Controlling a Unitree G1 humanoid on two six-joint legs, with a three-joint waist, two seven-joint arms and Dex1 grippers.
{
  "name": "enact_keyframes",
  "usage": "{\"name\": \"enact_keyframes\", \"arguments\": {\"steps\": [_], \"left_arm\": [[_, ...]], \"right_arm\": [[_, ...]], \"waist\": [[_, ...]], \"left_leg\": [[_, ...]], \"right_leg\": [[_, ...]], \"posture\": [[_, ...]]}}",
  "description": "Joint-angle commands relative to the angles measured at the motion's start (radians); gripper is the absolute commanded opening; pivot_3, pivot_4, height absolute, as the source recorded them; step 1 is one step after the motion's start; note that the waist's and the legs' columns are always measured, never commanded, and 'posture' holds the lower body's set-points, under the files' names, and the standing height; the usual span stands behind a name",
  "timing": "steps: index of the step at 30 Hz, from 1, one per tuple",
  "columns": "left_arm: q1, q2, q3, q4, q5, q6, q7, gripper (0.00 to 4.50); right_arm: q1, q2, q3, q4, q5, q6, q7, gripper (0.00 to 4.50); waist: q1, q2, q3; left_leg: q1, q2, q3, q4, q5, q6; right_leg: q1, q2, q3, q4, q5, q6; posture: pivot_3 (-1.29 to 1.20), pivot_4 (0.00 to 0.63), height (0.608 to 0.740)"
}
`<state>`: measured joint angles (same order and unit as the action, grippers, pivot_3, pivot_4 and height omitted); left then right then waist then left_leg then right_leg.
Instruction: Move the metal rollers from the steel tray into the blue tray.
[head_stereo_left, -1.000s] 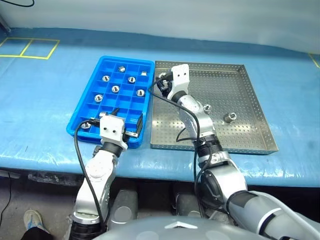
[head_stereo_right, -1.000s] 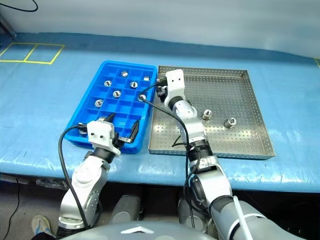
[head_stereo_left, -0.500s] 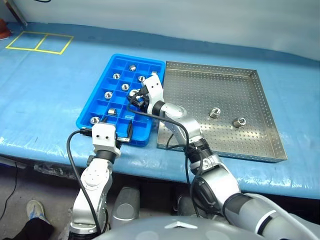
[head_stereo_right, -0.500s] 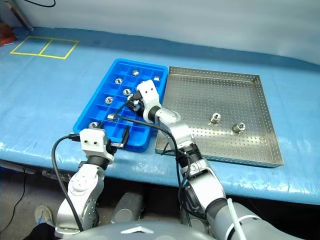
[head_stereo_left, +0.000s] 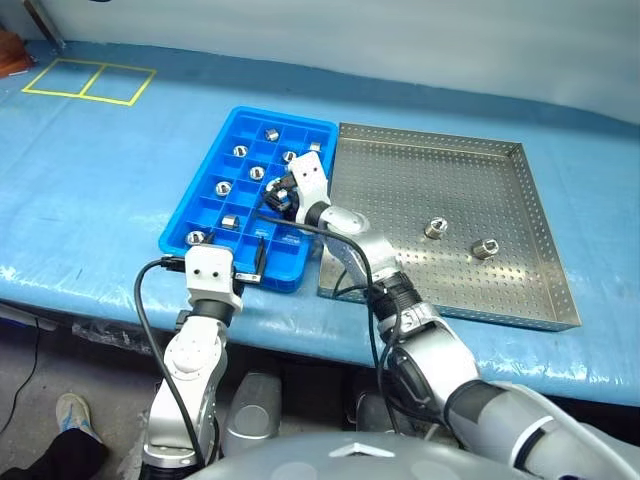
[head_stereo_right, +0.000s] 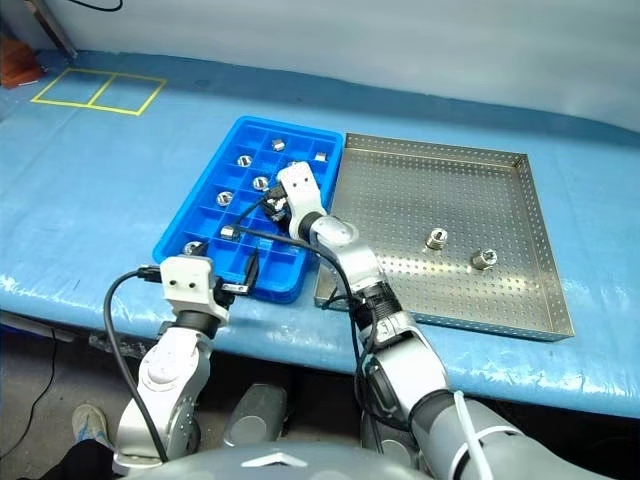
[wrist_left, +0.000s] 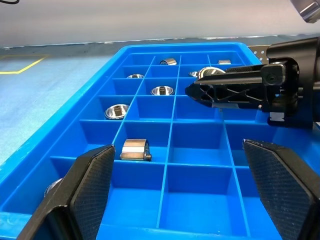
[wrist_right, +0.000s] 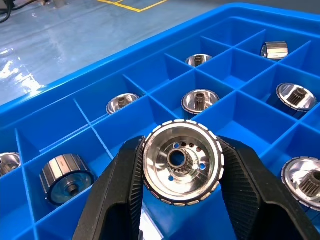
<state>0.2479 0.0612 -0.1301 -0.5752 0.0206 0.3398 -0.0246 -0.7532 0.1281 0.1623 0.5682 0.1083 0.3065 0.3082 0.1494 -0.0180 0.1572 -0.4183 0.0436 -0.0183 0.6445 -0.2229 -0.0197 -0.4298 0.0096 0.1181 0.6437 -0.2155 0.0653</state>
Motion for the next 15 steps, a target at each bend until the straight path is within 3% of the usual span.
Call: {"name": "enact_keyframes", "arguments": {"steps": [1, 8, 15], "left_arm": [[-0.007, -0.008, -0.011, -0.023, 0.003, -0.021, 0.000, 4.50], [0.004, -0.014, -0.011, -0.024, 0.006, -0.024, 0.008, 4.50], [-0.023, -0.028, -0.009, -0.020, 0.001, -0.023, 0.004, 4.50]], "right_arm": [[-0.060, 0.061, -0.003, 0.028, -0.004, -0.046, -0.012, 1.83], [-0.087, 0.078, -0.006, 0.094, -0.002, -0.078, -0.020, 1.83], [-0.092, 0.071, -0.031, 0.093, 0.015, -0.135, -0.048, 4.15]], "waist": [[0.001, 0.000, 0.000], [0.002, 0.000, 0.000], [0.003, 0.000, 0.000]], "left_leg": [[0.000, 0.000, 0.000, 0.000, 0.000, 0.000], [0.000, 0.000, 0.000, 0.000, 0.000, 0.000], [0.000, 0.000, 0.000, 0.000, 0.000, 0.000]], "right_leg": [[0.000, 0.000, 0.000, 0.000, 0.000, 0.000], [0.000, 0.000, 0.000, 0.000, 0.000, 0.000], [0.000, 0.000, 0.000, 0.000, 0.000, 0.000]], "posture": [[0.44, 0.150, 0.740], [0.45, 0.150, 0.740], [0.43, 0.150, 0.740]]}}
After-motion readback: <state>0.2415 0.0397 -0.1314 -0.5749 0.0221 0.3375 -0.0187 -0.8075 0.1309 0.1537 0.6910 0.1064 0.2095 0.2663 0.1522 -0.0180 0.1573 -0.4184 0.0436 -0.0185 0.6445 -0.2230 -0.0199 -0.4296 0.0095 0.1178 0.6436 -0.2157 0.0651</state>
